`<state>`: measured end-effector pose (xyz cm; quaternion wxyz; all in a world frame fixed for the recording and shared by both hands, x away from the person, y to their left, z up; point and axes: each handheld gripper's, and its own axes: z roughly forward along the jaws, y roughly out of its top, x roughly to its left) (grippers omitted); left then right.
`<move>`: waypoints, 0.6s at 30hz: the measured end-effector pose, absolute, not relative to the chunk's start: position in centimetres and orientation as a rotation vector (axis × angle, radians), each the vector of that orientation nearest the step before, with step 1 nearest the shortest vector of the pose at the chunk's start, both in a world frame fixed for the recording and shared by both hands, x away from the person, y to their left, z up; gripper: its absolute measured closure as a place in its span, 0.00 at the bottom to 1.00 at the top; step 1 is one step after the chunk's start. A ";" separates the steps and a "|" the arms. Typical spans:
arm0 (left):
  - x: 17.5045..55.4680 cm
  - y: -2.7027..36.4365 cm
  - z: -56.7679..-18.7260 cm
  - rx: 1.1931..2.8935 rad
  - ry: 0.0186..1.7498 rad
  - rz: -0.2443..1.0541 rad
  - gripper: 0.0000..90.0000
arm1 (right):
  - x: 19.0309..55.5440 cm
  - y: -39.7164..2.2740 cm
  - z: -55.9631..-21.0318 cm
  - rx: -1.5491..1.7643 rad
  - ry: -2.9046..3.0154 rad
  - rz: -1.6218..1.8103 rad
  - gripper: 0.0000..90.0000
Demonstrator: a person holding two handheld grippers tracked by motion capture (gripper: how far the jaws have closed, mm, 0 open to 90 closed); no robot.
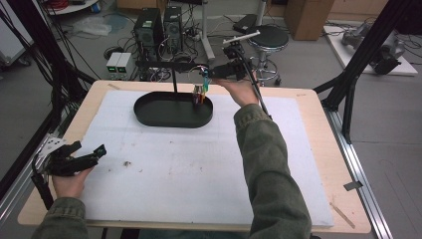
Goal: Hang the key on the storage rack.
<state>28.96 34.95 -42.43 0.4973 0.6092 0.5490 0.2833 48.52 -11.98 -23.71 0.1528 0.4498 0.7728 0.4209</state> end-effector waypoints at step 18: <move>28.9 34.9 -42.4 1.481 1.325 0.689 0.02 | 45.3 -16.1 -24.8 1.294 2.210 1.185 0.01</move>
